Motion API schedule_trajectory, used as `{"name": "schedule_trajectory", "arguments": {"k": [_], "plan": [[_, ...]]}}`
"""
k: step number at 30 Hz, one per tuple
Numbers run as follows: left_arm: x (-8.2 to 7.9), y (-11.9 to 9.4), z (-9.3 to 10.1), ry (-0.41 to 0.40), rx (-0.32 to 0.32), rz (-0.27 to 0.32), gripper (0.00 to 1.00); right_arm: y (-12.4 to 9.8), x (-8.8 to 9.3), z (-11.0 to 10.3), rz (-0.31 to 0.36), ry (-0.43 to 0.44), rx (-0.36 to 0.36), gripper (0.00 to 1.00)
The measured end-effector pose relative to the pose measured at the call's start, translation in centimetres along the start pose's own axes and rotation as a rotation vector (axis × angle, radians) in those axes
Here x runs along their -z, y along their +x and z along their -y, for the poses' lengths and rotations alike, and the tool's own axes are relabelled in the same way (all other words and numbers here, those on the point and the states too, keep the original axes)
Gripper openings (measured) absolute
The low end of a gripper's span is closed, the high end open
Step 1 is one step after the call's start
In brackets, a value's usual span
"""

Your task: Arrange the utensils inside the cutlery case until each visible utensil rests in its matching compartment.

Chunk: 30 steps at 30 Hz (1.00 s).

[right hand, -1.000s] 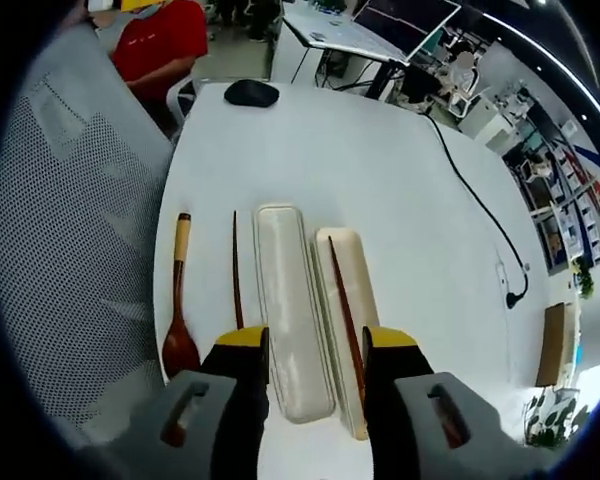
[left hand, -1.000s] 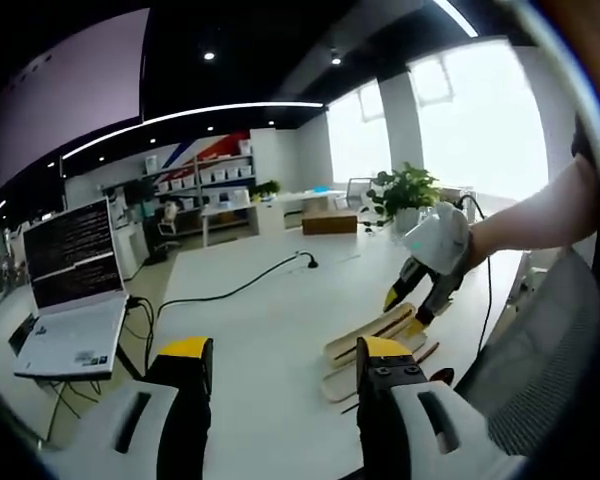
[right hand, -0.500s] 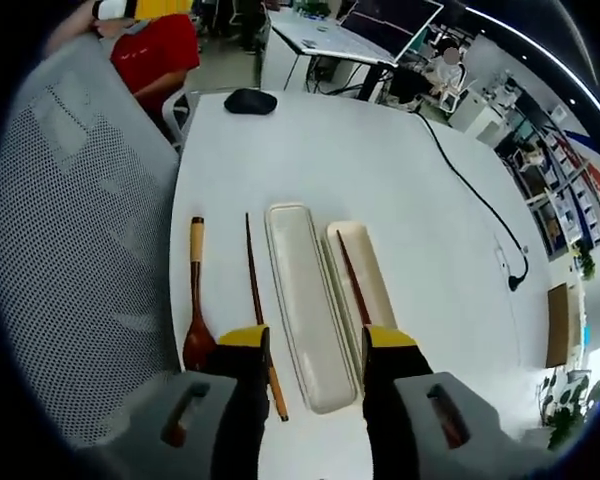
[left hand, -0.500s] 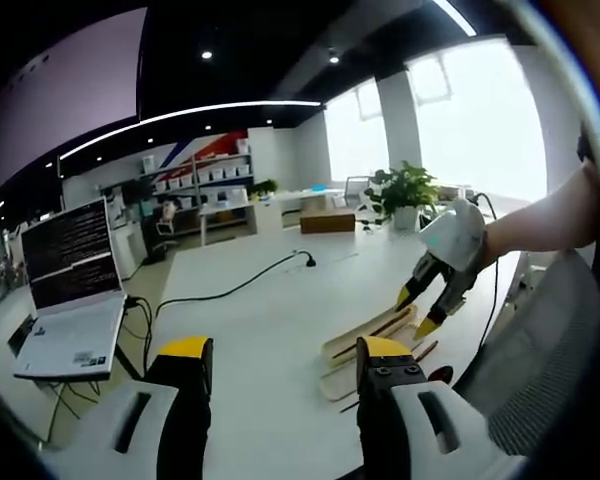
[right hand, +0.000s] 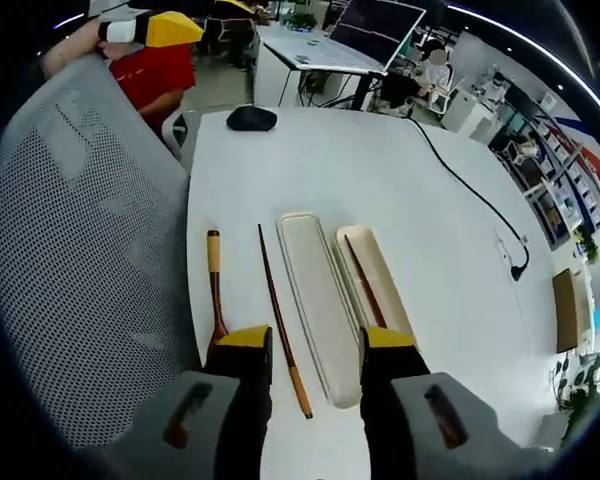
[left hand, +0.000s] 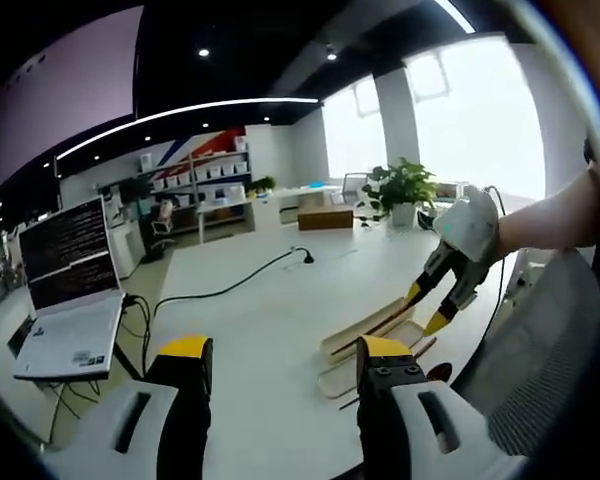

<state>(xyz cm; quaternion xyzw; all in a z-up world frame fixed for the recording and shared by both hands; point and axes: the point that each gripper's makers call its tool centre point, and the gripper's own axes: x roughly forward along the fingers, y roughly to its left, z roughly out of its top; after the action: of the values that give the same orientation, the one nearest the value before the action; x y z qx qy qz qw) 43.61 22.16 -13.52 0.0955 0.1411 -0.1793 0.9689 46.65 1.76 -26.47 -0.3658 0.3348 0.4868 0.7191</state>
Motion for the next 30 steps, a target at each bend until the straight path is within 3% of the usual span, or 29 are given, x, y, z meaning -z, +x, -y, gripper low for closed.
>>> {"name": "schedule_trajectory", "arguments": {"k": [13, 24, 30], "plan": [[0.2, 0.0, 0.1, 0.006, 0.002, -0.004, 0.59, 0.0, -2.1, -1.3, 0.189, 0.192, -0.083, 0.29], [0.1, -0.1, 0.1, 0.004, 0.001, -0.001, 0.59, 0.3, -2.0, -1.6, 0.181, 0.194, -0.094, 0.29], [0.1, -0.1, 0.0, 0.002, -0.001, 0.0, 0.59, 0.9, -1.3, -1.9, 0.131, 0.153, -0.104, 0.29]]}}
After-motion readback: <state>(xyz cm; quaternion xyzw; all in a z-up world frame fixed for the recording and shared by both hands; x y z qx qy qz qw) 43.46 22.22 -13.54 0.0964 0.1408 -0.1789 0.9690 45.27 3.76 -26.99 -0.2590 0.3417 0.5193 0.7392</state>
